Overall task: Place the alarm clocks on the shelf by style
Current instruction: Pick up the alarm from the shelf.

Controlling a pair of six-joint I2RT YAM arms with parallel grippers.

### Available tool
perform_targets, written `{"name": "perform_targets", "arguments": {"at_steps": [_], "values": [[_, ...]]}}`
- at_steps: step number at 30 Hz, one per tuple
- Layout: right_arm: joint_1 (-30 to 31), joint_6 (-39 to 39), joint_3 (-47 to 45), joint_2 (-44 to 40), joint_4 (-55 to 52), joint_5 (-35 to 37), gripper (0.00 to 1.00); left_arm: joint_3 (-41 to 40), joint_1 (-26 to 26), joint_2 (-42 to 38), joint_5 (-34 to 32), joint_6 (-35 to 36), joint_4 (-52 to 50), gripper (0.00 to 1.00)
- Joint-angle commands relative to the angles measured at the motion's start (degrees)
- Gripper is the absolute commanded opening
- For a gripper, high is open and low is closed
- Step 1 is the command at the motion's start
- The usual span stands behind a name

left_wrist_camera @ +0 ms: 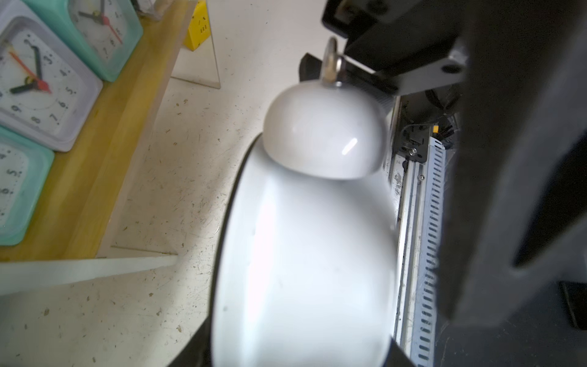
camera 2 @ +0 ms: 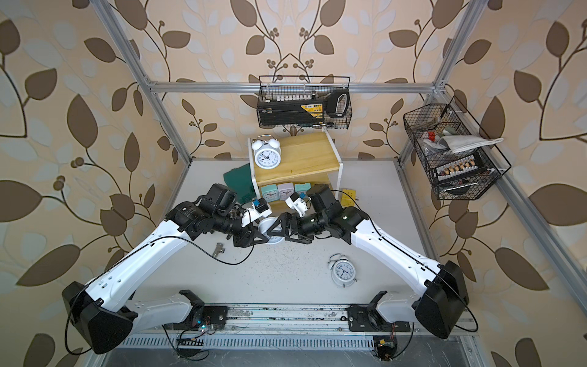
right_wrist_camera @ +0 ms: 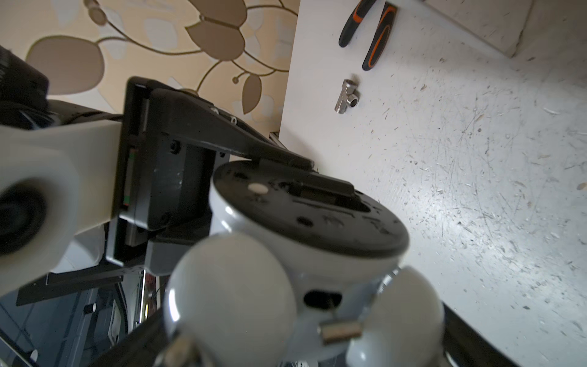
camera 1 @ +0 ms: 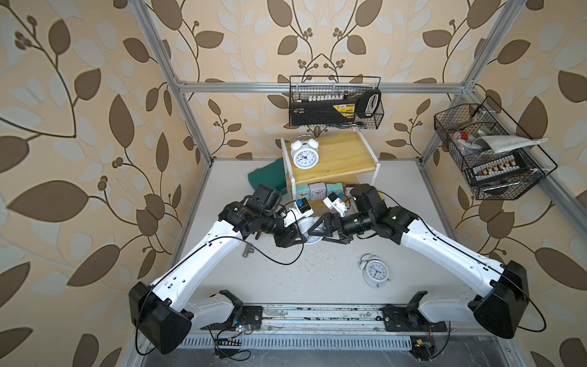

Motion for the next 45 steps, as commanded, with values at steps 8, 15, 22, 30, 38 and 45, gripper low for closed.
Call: {"name": "perform_targets", "arguments": {"at_steps": [8, 15, 22, 30, 38, 45], "values": [[2.99, 20.16, -11.89, -7.04, 21.78, 16.31, 0.99, -1.01, 0.33, -3.03, -3.0, -7.67, 8.39, 0.15], [9.21, 28.02, -15.84, -8.1, 30.85, 31.07, 0.99, -2.24, 0.31, -3.6, -4.59, -9.02, 10.32, 0.16], [13.17, 33.14, -19.87, -9.02, 36.29, 43.13, 0.99, -2.5, 0.35, -3.87, -4.67, -9.31, 10.5, 0.16], [16.61, 34.55, -20.81, -7.61, 40.18, 49.65, 0.99, -2.58, 0.31, -3.26, -4.87, -9.52, 10.85, 0.16], [17.64, 35.83, -19.6, -3.44, 42.86, 49.7, 0.95, -2.33, 0.35, -2.9, -4.83, -9.48, 10.76, 0.16], [17.61, 36.72, -19.42, -0.79, 45.03, 48.95, 0.87, -2.49, 0.38, -2.93, -4.85, -9.45, 10.76, 0.17]]}}
